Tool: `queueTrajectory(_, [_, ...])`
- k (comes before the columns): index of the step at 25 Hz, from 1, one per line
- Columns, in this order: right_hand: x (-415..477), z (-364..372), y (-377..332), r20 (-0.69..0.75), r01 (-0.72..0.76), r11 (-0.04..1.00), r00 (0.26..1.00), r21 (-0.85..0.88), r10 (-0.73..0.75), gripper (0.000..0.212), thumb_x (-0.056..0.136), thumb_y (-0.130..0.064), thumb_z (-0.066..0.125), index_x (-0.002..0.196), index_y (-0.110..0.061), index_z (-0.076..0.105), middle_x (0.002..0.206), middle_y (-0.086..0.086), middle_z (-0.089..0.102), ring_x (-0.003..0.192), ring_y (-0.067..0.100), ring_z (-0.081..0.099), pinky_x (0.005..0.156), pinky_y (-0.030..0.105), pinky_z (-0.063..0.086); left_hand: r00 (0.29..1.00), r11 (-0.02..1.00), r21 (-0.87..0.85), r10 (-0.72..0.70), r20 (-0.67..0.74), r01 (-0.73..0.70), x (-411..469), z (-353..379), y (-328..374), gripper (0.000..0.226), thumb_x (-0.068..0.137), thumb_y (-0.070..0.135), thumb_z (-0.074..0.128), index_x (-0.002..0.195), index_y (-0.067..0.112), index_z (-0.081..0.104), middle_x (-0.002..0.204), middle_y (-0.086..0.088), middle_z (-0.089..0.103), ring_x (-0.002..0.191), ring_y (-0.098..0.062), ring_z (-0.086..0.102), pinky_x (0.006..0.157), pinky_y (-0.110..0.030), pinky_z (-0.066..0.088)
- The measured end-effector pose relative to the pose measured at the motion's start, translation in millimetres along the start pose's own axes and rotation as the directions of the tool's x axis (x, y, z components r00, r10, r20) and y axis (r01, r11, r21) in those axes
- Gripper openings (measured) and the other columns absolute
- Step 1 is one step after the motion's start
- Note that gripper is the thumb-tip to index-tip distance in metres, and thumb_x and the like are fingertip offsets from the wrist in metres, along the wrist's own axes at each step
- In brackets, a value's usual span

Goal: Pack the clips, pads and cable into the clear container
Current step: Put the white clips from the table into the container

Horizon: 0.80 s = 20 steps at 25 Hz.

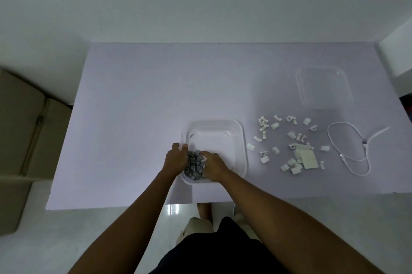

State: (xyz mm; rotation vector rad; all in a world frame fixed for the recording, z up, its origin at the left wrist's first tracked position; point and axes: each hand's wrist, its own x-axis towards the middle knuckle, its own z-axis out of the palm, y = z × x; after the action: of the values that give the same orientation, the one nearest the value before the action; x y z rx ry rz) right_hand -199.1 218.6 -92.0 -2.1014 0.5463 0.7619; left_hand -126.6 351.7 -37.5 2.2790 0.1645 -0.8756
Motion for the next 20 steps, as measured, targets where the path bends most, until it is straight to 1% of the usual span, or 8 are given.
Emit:
queueTrajectory(3, [-27.6,-25.4,-15.3,-0.121,0.019,0.99,0.993,0.136,-0.002,0.058,0.091,-0.001,0.059,0.144,-0.016,0.043,0.136,0.013,0.049,0.124,0.028,0.052,0.103,0.031,0.046,0.949,0.978,0.134,0.191,-0.249,-0.161,-11.4,-0.2,17.6,0.054,0.097,0.044,0.048,0.139,0.01,0.041,0.136,-0.022,0.048,0.126,-0.037,0.045,0.101,-0.05,0.041])
queueTrajectory(5, [-37.8,-42.5,-13.1,-0.246,0.071,0.966,0.969,0.25,-0.007,0.047,0.092,0.004,0.055,0.134,-0.017,0.054,0.123,0.007,0.057,0.112,0.021,0.057,0.09,0.022,0.05,0.861,0.939,0.158,0.343,-0.376,-0.305,-17.8,1.5,38.0,0.048,0.096,0.039,0.054,0.134,0.011,0.046,0.134,-0.017,0.05,0.124,-0.032,0.047,0.1,-0.047,0.043])
queueTrajectory(7, [-51.6,-64.6,-6.7,-0.371,0.164,0.927,0.928,0.336,-0.03,0.032,0.095,-0.001,0.056,0.121,-0.017,0.062,0.107,-0.002,0.062,0.097,0.015,0.062,0.079,0.02,0.054,0.798,0.882,0.15,0.468,-0.38,-0.446,-21.4,8.5,62.0,0.041,0.095,0.032,0.056,0.13,0.013,0.049,0.13,-0.011,0.053,0.12,-0.026,0.049,0.098,-0.042,0.044])
queueTrajectory(10, [-70.4,-99.9,23.1,-0.562,0.229,0.897,0.826,0.377,0.025,0.017,0.095,-0.007,0.058,0.104,-0.019,0.066,0.098,-0.005,0.067,0.087,0.01,0.064,0.077,0.019,0.055,0.737,0.774,0.131,0.631,-0.243,-0.62,-26.5,34.5,98.5,0.031,0.094,0.024,0.059,0.122,0.012,0.057,0.119,-0.007,0.059,0.108,-0.02,0.056,0.093,-0.034,0.049])
queueTrajectory(12, [-81.5,-119.7,54.7,-0.623,0.163,0.913,0.773,0.375,0.118,0.018,0.093,-0.004,0.058,0.1,-0.019,0.065,0.097,-0.004,0.067,0.086,0.008,0.062,0.075,0.01,0.047,0.691,0.702,0.158,0.712,-0.128,-0.694,-31.7,63.5,117.4,0.025,0.093,0.022,0.059,0.116,0.012,0.061,0.113,-0.005,0.061,0.101,-0.019,0.059,0.089,-0.032,0.05])
queueTrajectory(14, [-90.5,-134.0,94.6,-0.631,0.053,0.923,0.745,0.381,0.218,0.024,0.088,0.002,0.057,0.098,-0.018,0.064,0.098,0.001,0.066,0.087,0.013,0.061,0.07,0.008,0.042,0.663,0.649,0.184,0.749,0.02,-0.738,-36.8,99.7,131.6,0.022,0.093,0.022,0.06,0.113,0.013,0.062,0.109,-0.005,0.062,0.098,-0.02,0.06,0.084,-0.028,0.049])
queueTrajectory(17, [-102.4,-145.2,152.9,-0.586,-0.092,0.918,0.744,0.385,0.321,0.03,0.082,0.003,0.06,0.101,-0.021,0.061,0.104,0.005,0.059,0.096,0.022,0.062,0.078,0.021,0.044,0.689,0.638,0.262,0.687,0.232,-0.724,-38.4,154.2,140.8,0.03,0.092,0.027,0.061,0.12,0.017,0.059,0.115,-0.006,0.06,0.102,-0.023,0.06,0.087,-0.03,0.049])
queueTrajectory(20, [-110.2,-147.3,194.5,-0.565,-0.171,0.929,0.753,0.329,0.338,0.038,0.077,-0.006,0.072,0.108,-0.022,0.059,0.112,0.007,0.054,0.105,0.024,0.057,0.085,0.03,0.049,0.74,0.615,0.416,0.599,0.307,-0.67,-28.7,192.6,134.3,0.044,0.09,0.034,0.062,0.13,0.018,0.052,0.126,-0.009,0.056,0.108,-0.028,0.06,0.09,-0.035,0.051])
